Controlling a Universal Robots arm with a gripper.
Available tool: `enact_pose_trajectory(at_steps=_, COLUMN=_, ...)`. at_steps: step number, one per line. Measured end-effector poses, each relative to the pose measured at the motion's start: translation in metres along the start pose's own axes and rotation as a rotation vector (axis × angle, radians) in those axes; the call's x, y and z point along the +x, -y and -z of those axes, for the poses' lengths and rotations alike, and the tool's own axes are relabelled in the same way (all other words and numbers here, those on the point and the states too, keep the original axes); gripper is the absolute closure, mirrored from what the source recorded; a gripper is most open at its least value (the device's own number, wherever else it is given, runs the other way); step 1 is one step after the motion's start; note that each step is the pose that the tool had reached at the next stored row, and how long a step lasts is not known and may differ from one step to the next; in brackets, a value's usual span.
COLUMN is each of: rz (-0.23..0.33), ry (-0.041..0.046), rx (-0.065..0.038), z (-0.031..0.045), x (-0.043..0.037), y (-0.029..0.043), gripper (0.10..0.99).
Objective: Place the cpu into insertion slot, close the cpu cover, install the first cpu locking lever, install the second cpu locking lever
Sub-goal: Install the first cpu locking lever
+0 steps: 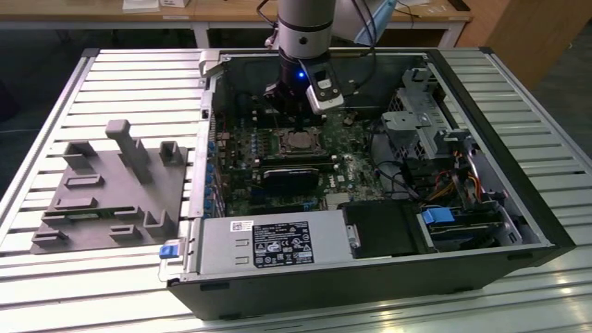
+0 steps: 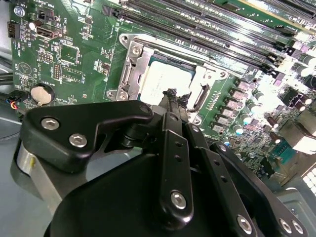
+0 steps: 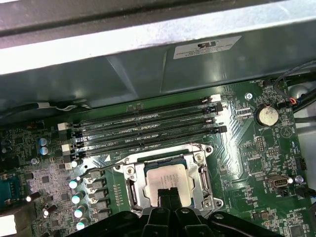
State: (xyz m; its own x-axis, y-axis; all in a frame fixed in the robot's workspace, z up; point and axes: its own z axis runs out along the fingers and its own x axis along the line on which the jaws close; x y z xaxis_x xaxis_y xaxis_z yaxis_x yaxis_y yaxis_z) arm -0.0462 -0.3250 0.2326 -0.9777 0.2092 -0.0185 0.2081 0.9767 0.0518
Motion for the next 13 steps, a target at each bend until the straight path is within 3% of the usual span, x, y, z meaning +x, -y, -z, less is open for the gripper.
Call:
enact_pose_trajectory(at_steps=7, rz=0.0, ry=0.0, rx=0.0, z=0.0127, x=-0.0002, y=-0.0007, gripper=0.984)
enact_pose_trajectory(at_steps=13, rz=0.0, ry=0.0001, rx=0.0, z=0.0138, x=-0.0003, y=-0.0008, gripper=0.984)
